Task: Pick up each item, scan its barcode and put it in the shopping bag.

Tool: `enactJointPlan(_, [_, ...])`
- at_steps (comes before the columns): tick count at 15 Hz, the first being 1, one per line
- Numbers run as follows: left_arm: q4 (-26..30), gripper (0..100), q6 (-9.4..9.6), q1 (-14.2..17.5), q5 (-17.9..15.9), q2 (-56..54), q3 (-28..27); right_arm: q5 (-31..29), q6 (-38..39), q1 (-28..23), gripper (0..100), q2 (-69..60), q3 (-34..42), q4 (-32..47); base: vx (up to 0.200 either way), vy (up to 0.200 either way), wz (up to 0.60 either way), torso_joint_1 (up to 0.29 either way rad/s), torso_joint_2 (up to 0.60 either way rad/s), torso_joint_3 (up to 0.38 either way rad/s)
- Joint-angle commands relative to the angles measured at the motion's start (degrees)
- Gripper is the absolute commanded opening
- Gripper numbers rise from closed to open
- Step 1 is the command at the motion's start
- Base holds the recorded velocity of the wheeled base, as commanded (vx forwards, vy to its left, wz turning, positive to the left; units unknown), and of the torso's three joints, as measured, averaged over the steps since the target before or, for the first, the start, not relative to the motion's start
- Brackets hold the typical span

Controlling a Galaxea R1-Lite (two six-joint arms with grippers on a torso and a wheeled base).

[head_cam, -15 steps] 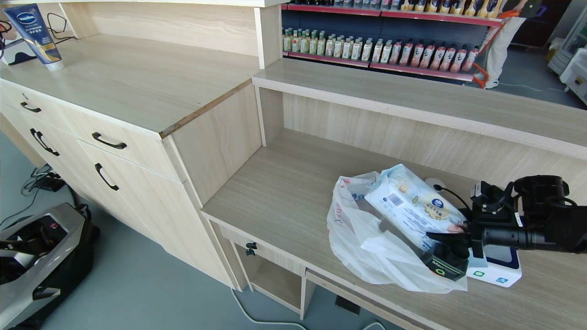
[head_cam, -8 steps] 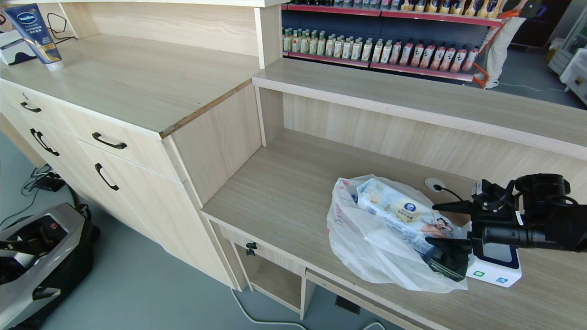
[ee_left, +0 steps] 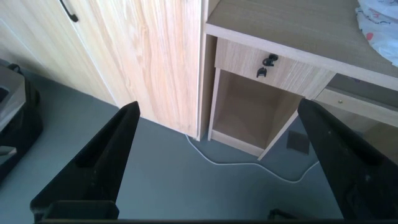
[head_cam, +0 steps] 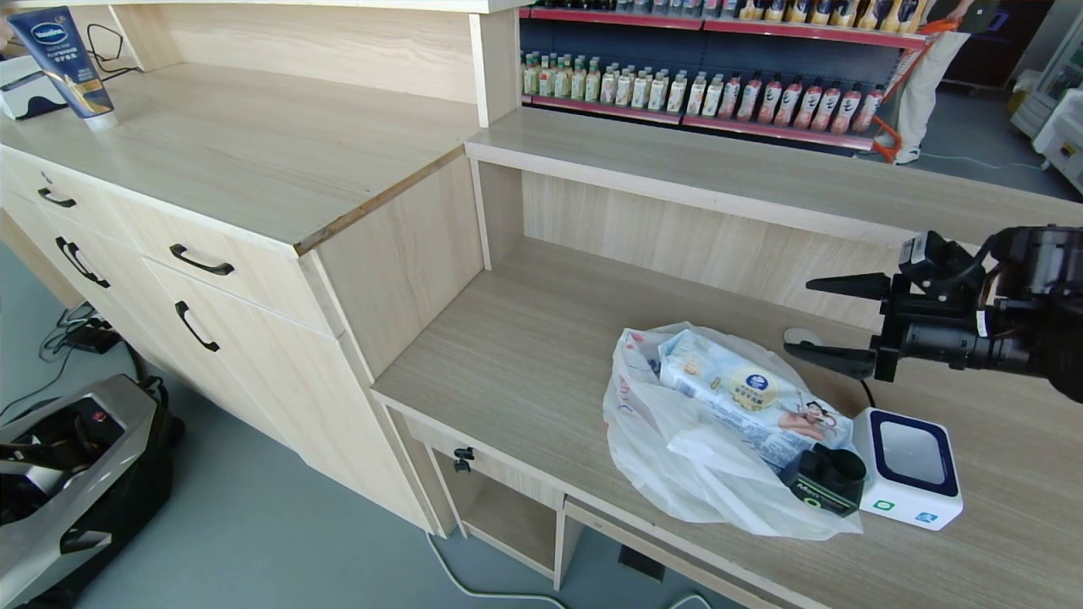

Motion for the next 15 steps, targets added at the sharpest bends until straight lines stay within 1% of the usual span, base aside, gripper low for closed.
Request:
enactJointPlan(1, [-0.01, 100, -0.02, 0.01, -0.02, 0.05, 0.0, -0.02, 1.66, 0.72, 100, -6.79, -3.61, -0.74, 0.0, 0.0, 0.0, 0.0, 0.0, 0.0])
enactJointPlan(5, [-0.01, 100, -0.02, 0.01, -0.02, 0.05, 0.0, -0.2, 8.96, 1.51, 100, -13.29, -6.69, -0.74, 0.0, 0.0, 0.0, 0.0, 0.0, 0.0])
enactJointPlan(7, [-0.01, 100, -0.02, 0.01, 0.07, 0.05, 0.0, -7.32, 10.63, 1.69, 100, -17.6, -9.06, -0.21, 0.0, 0.0, 0.0, 0.0, 0.0, 0.0])
enactJointPlan(8, [-0.01, 100, -0.02, 0.01, -0.02, 0.05, 0.0, -10.66, 12.47, 2.22, 100, -19.71, -9.32, -0.03, 0.0, 0.0, -0.6, 0.002, 0.0, 0.007])
enactJointPlan(9, [-0.01, 100, 0.07, 0.01, -0.02, 0.05, 0.0, -12.68, 15.02, 3.54, 100, -21.38, -9.94, 0.58, 0.0, 0.0, -0.6, -0.08, 0.19, 0.129])
enactJointPlan(10, [-0.01, 100, 0.07, 0.01, -0.02, 0.05, 0.0, -15.93, 17.13, 4.68, 100, -23.05, -11.7, 1.64, 0.0, 0.0, -0.6, -0.129, 0.32, 0.207])
enactJointPlan(11, [-0.01, 100, -0.02, 0.01, 0.07, 0.05, 0.0, -18.13, 17.66, 5.38, 100, -23.49, -12.93, 2.78, 0.0, 0.0, -0.6, -0.139, 0.37, 0.227])
enactJointPlan(12, [-0.01, 100, 0.07, 0.01, -0.02, 0.05, 0.0, -23.31, 18.8, 6.88, 100, -24.72, -15.47, 6.12, 0.0, 0.0, -0.6, -0.124, 0.41, 0.256])
enactJointPlan(13, [-0.01, 100, -0.02, 0.01, 0.07, 0.05, 0.0, -32.37, 21.79, 7.58, 100, -26.47, -18.55, 12.27, 0.0, 0.0, -0.6, -0.163, 0.47, 0.29])
enactJointPlan(15, [-0.01, 100, -0.02, 0.01, -0.02, 0.05, 0.0, -43.35, 25.66, 7.49, 100, -29.81, -19.25, 18.51, 0.0, 0.0, -0.6, -0.193, 0.53, 0.342])
